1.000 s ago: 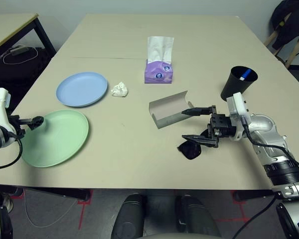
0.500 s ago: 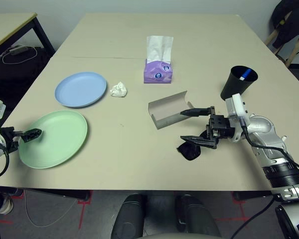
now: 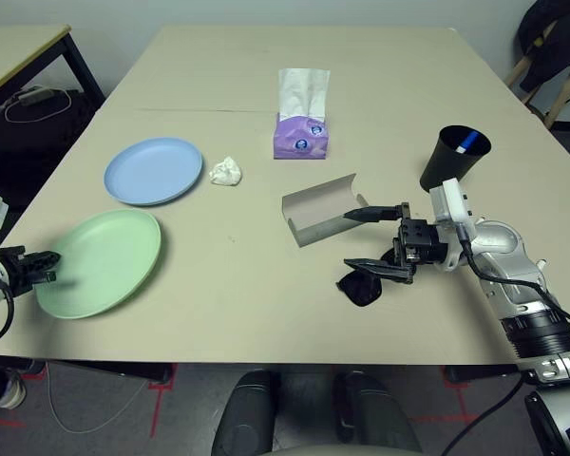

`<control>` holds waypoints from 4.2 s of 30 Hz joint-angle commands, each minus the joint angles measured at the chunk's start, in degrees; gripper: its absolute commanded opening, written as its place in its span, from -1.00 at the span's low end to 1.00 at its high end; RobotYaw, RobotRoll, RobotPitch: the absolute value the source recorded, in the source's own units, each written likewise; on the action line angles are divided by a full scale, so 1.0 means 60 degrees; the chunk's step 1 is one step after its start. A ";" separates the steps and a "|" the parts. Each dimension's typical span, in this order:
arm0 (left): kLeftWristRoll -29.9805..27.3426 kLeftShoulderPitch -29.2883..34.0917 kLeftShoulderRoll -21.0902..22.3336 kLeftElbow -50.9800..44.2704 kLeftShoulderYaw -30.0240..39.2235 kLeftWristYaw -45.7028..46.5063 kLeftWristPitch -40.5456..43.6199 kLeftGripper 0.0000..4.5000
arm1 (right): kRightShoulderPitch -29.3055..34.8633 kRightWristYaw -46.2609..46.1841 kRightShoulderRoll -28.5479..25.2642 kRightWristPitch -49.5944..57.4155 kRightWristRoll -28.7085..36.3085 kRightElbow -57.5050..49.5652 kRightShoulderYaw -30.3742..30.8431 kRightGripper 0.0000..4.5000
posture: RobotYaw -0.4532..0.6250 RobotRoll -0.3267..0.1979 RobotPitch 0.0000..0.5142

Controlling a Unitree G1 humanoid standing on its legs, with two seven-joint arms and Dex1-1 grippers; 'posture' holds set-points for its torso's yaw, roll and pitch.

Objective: Organize and tidy the items on the table.

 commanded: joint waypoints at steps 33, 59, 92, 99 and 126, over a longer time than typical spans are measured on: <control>-0.1828 0.0381 -0.1632 -0.4550 0.3679 0.2460 0.4162 -0.99 | -0.0185 0.0038 0.0227 -0.0441 -0.0138 0.0409 0.0353 1.00 | 0.12 0.25 -0.58; -0.0456 -0.4802 -0.4539 0.0063 0.2295 0.7128 -0.0539 -0.99 | -0.0588 -0.2835 0.1246 0.1114 0.0452 -0.0077 -0.0515 1.00 | 0.09 0.25 -0.60; -0.0587 -0.5557 -0.4905 0.1883 0.1340 0.7803 -0.2286 0.48 | 0.0022 -0.3293 0.1542 0.1439 0.0573 -0.1130 -0.0436 1.00 | 0.08 0.25 -0.60; -0.0153 -0.4120 -0.4287 -0.0124 -0.1157 0.3344 -0.3234 0.99 | 0.0012 -0.3261 0.1546 0.1429 0.0597 -0.1080 -0.0462 1.00 | 0.09 0.25 -0.59; 0.2600 -0.6934 -0.5264 0.5242 -0.3965 -0.0209 -0.7009 0.99 | -0.0012 -0.4827 0.1204 0.2005 -0.0597 -0.0913 -0.0217 1.00 | 0.01 0.25 -0.56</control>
